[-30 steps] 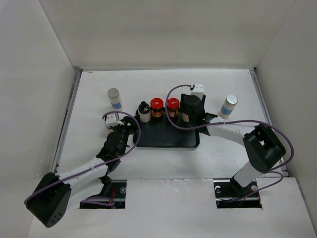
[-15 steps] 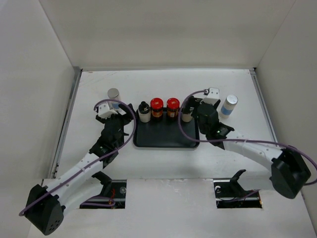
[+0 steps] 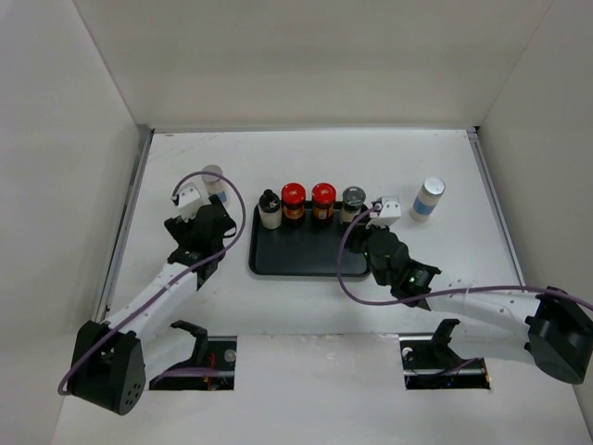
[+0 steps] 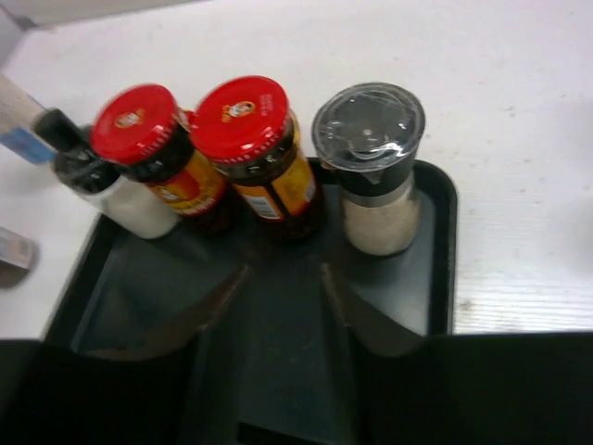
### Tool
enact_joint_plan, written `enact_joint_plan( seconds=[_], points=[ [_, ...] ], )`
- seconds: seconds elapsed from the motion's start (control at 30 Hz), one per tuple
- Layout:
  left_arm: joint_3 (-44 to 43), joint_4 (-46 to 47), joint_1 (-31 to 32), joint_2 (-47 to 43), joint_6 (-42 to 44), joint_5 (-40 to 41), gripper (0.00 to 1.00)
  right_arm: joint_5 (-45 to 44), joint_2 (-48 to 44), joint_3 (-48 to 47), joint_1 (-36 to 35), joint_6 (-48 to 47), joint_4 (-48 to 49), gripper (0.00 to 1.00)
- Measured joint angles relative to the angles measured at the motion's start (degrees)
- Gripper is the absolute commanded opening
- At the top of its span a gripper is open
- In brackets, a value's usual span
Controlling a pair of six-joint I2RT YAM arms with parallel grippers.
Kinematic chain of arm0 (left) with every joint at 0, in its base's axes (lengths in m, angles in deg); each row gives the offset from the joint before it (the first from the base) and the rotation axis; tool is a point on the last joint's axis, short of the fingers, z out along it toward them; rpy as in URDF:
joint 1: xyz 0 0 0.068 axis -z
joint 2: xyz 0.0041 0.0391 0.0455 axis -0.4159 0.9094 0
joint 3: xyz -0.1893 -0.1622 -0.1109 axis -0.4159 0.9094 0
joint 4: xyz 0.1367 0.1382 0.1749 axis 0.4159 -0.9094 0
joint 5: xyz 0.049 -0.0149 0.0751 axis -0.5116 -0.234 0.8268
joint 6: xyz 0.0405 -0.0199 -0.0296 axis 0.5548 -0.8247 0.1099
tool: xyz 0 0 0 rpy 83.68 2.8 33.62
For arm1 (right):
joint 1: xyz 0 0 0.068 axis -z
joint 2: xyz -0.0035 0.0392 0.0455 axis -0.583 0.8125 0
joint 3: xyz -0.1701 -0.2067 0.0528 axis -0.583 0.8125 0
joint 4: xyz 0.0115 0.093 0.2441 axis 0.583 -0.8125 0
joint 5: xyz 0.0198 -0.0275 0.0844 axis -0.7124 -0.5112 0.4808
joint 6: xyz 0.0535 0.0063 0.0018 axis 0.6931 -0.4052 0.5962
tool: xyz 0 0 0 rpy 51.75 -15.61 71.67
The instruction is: Organize the condiment bottles
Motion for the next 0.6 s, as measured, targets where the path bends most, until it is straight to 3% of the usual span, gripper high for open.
enact_joint_plan(
  seconds=[0.17, 0.23, 0.43, 0.6],
  points=[
    [-3.3, -0.6, -1.7, 6.1, 0.3, -2.6, 0.84, 0.5, -0.7, 1.4, -0.6, 0.5, 3.4, 0.72],
    [-3.9, -0.3, -1.9, 7.9, 0.3, -3.1, 0.81, 1.0, -0.7, 1.6, -0.7, 0.4, 4.0, 0.76],
    [-4.0, -0.4, -2.0, 9.8, 0.1, -3.4, 0.76, 1.7, -1.5, 1.9, -0.7, 0.4, 5.0, 0.79],
    [-3.8, -0.2, -2.3, 9.8, -0.3, -3.1, 0.60, 2.1, -1.5, 2.0, -0.7, 0.4, 5.4, 0.80]
  ],
)
